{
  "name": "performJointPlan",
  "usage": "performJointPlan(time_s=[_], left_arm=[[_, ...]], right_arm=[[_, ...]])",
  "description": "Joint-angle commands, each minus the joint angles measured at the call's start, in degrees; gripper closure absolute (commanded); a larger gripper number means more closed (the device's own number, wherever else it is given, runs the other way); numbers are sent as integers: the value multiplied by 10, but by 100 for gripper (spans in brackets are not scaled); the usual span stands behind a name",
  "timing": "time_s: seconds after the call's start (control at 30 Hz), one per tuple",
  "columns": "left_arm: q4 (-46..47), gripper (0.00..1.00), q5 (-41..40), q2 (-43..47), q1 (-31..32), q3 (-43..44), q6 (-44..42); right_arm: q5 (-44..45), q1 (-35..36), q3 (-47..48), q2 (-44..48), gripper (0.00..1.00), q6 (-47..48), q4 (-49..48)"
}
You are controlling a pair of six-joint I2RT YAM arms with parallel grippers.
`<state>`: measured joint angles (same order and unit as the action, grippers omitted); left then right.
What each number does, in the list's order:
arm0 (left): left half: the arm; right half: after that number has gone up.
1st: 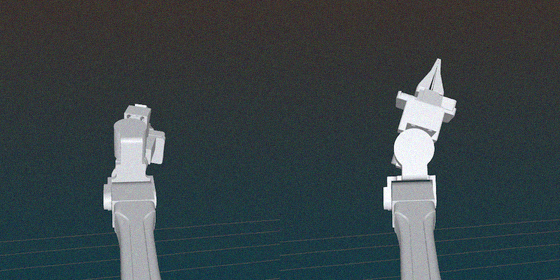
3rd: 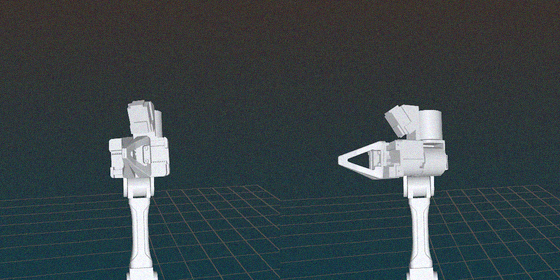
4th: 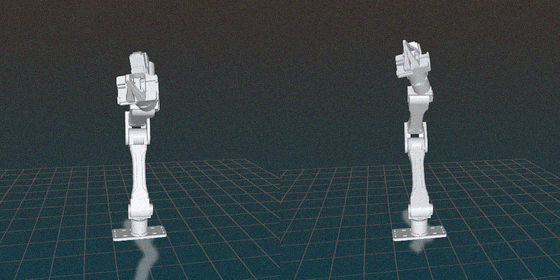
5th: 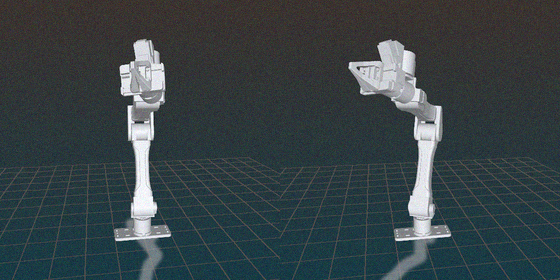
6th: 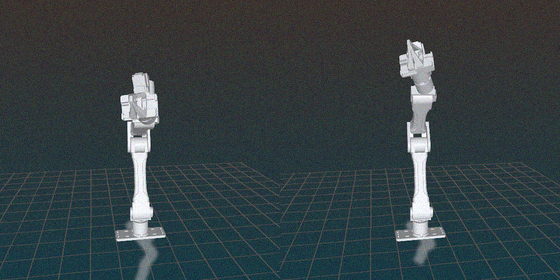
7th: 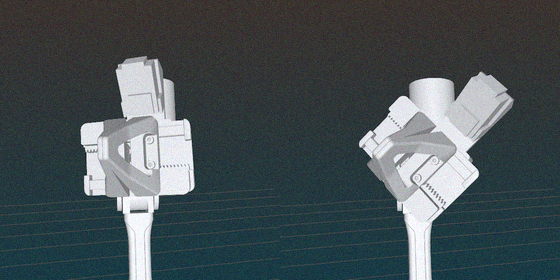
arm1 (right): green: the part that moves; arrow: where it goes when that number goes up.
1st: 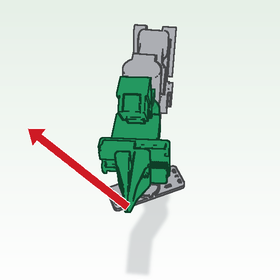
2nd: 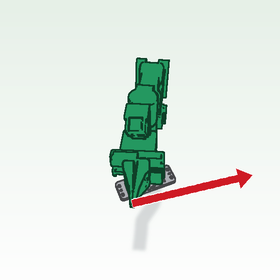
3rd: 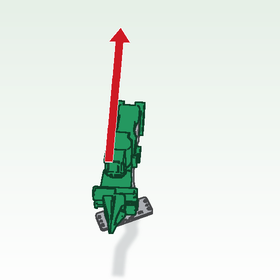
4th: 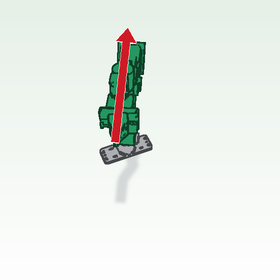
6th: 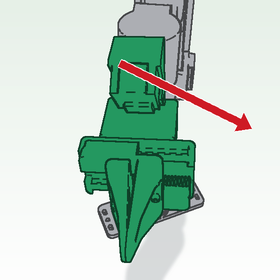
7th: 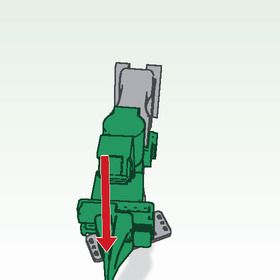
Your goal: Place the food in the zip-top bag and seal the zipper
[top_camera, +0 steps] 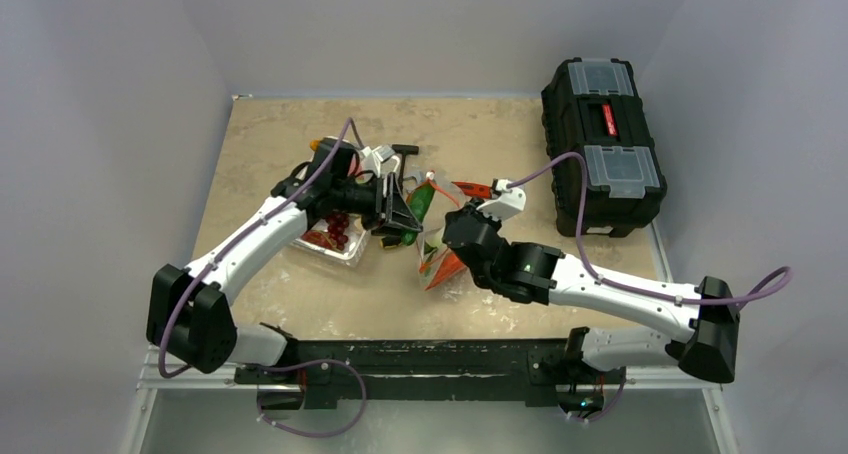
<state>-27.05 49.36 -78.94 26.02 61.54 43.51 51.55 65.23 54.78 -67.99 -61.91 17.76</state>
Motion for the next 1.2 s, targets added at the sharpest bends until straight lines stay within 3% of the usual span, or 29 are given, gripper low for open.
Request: performJointPlan(time_s=[0.0, 0.13, 0.27, 0.5, 0.67, 0.9, 1.17], left_arm=[[65, 96, -66, 60, 0, -14, 58], [62, 89, -120, 79, 22, -19, 86], [21, 80, -228, 101, 72, 4, 77], [-56, 79, -380, 86, 160, 55, 95], [-55, 67, -426, 88, 184, 62, 129], [-54, 62, -457, 61, 216, 86, 177], [-107, 34, -534, 51, 252, 112, 210]], right_arm=[[15, 2, 0, 0, 100, -41, -24], [5, 3, 5, -2, 100, -34, -23], [-4, 5, 6, 0, 100, -10, -26], [-1, 13, -24, 31, 100, 5, -39], [6, 13, -40, 63, 100, 11, -35], [12, 13, -50, 89, 100, 19, -47], [7, 13, -51, 94, 100, 16, -47]])
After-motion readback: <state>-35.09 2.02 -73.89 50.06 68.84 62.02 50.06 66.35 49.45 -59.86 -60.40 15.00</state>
